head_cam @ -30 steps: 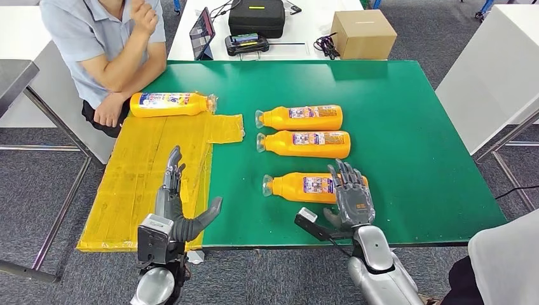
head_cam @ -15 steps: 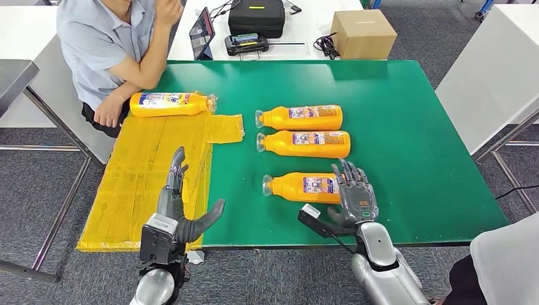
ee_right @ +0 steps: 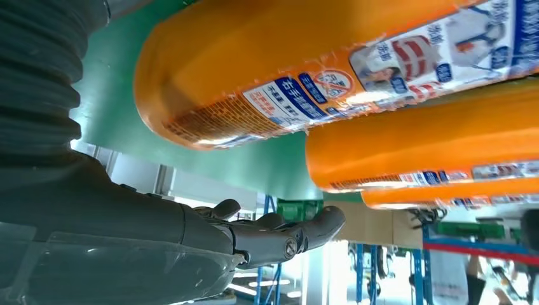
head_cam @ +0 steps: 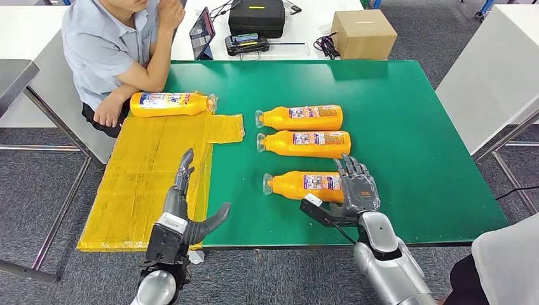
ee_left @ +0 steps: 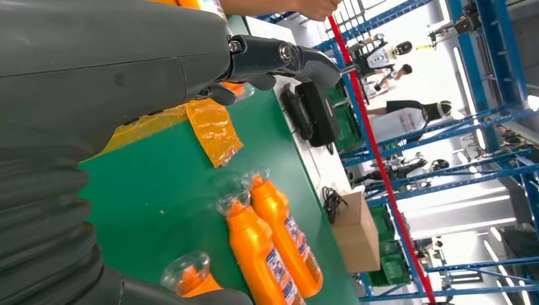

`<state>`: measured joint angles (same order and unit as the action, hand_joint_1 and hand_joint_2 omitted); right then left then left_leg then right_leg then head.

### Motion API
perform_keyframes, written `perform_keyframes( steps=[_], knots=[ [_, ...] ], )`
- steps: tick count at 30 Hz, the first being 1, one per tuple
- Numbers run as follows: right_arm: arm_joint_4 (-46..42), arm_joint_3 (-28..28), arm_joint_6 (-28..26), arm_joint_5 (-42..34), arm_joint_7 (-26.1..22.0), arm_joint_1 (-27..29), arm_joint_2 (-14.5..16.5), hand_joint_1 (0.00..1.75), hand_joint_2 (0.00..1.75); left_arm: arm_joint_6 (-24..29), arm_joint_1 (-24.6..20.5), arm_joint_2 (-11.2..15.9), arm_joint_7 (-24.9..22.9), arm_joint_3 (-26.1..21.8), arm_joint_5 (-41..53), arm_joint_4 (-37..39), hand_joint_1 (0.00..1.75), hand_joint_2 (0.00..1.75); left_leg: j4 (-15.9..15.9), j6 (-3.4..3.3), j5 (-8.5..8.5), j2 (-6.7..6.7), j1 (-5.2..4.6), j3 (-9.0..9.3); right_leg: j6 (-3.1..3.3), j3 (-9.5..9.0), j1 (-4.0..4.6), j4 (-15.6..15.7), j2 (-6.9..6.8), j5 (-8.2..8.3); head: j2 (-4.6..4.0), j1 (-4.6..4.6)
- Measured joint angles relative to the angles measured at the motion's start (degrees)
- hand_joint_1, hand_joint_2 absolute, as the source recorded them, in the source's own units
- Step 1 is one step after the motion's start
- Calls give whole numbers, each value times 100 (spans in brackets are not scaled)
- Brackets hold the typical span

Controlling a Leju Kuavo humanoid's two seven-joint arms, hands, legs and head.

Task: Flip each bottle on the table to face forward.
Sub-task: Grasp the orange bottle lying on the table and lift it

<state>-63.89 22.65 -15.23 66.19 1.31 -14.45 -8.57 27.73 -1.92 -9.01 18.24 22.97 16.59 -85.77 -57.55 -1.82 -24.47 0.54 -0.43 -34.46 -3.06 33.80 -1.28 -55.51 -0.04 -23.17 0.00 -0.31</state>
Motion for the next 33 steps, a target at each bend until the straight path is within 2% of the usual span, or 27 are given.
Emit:
perform_keyframes(
  steps=[17,19,21,23,24,33],
  knots=[
    [510,245,660,-350,11,-338,-21,0,175,-78,-29,8,-169,31,139,58,0,175,0,0,0,-1,0,0,0,2,0,0,1,0,0,-1],
    [589,287,788,-387,30,-424,-33,17,175,-82,-39,9,-173,34,161,72,0,175,0,0,0,-4,0,2,0,1,0,0,2,0,0,-1],
    [662,337,910,-420,48,-505,-52,98,175,-82,-53,9,-174,37,181,87,0,175,0,0,0,-4,0,4,0,1,0,0,2,0,0,1],
    [737,383,1007,-465,51,-567,-68,168,175,-83,-64,9,-176,39,185,106,0,175,0,0,0,-3,0,4,0,0,0,0,1,0,0,1],
    [774,405,1046,-487,51,-597,-77,175,175,-84,-69,9,-177,39,184,115,0,175,0,0,0,-2,0,4,0,-1,0,0,1,1,0,0],
    [1003,619,1287,-713,7,-833,-184,175,175,-144,-128,9,-178,81,85,198,0,175,-1,0,1,-2,0,7,0,-4,0,0,1,1,0,0]
  ],
)
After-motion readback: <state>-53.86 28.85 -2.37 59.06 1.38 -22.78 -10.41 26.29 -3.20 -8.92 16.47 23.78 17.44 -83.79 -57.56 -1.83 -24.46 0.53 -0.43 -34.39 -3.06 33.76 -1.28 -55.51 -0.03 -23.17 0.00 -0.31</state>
